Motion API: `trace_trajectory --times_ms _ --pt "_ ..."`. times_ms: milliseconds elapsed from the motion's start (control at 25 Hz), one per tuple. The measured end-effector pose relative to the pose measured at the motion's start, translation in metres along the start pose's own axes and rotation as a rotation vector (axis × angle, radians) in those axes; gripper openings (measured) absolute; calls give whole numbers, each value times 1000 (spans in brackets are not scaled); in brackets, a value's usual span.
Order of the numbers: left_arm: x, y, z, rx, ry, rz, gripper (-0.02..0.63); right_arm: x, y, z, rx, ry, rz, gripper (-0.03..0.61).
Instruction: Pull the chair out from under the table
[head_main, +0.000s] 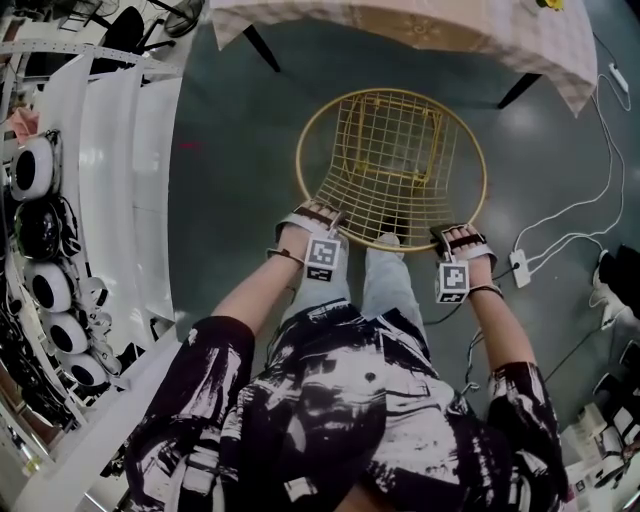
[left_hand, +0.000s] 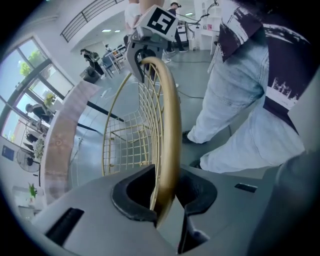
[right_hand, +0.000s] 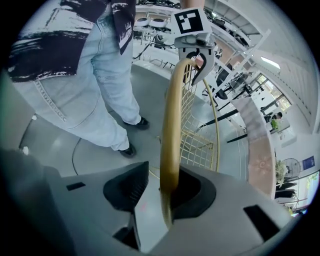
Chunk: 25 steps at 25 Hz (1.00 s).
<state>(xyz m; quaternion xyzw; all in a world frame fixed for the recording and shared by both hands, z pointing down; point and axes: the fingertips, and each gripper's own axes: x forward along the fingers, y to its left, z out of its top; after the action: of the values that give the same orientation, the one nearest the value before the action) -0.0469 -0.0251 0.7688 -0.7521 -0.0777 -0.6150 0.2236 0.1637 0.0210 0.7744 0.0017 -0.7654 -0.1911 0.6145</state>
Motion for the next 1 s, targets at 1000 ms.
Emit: trace_trajectory --times_ms 1000 --pt "-325 302 32 -914 -783 714 24 -321 -341 32 935 -735 -836 96"
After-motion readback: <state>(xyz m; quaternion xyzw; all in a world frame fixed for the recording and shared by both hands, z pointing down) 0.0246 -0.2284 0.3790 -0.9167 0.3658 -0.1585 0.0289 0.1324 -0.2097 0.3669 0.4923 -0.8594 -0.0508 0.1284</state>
